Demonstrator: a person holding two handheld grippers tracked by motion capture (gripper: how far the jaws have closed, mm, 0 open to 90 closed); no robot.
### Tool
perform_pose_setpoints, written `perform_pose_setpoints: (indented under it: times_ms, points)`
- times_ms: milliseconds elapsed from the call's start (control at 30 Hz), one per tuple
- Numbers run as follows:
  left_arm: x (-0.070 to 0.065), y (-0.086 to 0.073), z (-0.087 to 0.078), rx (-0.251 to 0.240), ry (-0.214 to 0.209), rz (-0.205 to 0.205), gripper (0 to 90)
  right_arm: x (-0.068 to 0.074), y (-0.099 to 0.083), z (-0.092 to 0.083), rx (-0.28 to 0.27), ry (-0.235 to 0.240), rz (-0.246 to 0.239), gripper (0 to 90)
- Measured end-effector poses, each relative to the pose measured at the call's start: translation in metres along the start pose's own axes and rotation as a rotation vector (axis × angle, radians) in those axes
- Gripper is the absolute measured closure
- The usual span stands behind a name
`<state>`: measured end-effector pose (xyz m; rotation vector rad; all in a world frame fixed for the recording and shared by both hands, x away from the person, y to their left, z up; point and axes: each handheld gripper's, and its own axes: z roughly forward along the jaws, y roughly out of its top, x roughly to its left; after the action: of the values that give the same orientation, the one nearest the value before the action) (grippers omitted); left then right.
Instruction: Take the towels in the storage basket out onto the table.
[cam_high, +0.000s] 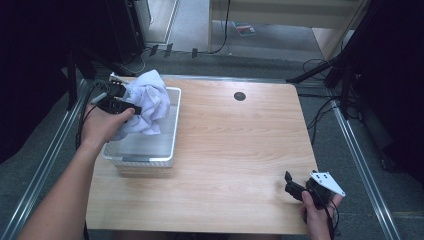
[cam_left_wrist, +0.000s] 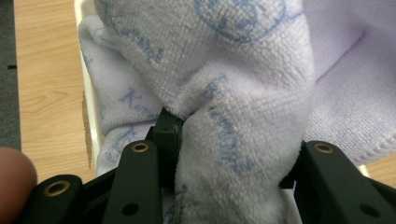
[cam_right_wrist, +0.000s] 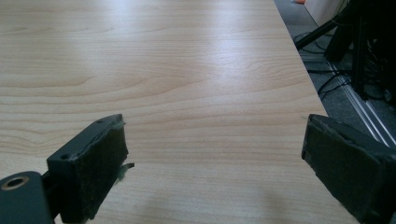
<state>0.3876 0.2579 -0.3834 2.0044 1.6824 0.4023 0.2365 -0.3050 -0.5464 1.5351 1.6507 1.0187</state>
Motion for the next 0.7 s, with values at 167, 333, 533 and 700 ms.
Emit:
perform_pose_setpoints:
  times_ms: [167,333,533,700]
  points:
    - [-0.004,0.006,-0.011,-0.014,-0.005,0.009,57.6,0.000,0.000,0.000,0.000,0.000,0.002,7.0]
    - [-0.014,0.014,-0.018,-0.018,-0.012,0.024,57.5,0.000,0.000,0.000,0.001,0.001,0.001,7.0]
    - [-0.026,0.025,-0.028,-0.040,-0.024,0.032,57.4,-0.001,0.000,0.000,0.000,0.002,0.001,7.0]
    - [-0.038,0.032,-0.035,-0.046,-0.031,0.053,57.3,-0.001,0.000,0.000,0.000,0.005,0.001,7.0]
